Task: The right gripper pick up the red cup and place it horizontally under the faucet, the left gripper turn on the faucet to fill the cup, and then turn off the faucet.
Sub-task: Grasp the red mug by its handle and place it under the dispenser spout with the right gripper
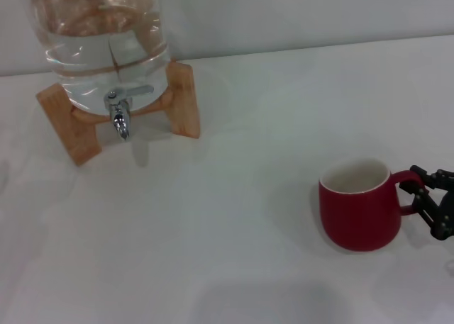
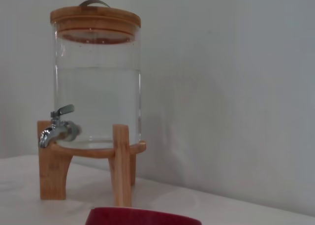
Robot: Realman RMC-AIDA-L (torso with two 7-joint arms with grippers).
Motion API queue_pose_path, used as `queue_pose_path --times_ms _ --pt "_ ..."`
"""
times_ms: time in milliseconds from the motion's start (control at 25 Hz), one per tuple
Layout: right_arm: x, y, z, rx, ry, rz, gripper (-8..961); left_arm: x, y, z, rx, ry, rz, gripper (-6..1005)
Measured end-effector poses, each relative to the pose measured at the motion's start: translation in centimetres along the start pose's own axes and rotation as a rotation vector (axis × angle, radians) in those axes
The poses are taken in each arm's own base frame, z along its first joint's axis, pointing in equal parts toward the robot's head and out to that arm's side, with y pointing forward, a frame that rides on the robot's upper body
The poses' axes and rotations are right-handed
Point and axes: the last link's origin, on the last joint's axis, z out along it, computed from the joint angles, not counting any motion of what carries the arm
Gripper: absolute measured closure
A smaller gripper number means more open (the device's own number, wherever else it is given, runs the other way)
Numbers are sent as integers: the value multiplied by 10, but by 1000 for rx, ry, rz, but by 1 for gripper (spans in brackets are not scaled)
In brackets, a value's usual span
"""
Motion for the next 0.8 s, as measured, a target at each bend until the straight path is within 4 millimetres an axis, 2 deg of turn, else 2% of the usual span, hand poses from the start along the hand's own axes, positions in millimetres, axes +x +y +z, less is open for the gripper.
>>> queue_pose_path --times_ms 280,800 --pt "-2 3 9 -22 -21 -2 803 0 0 -1 -1 1 0 278" --pt "-13 5 37 -102 -56 -20 804 -1 0 -3 0 3 -1 278"
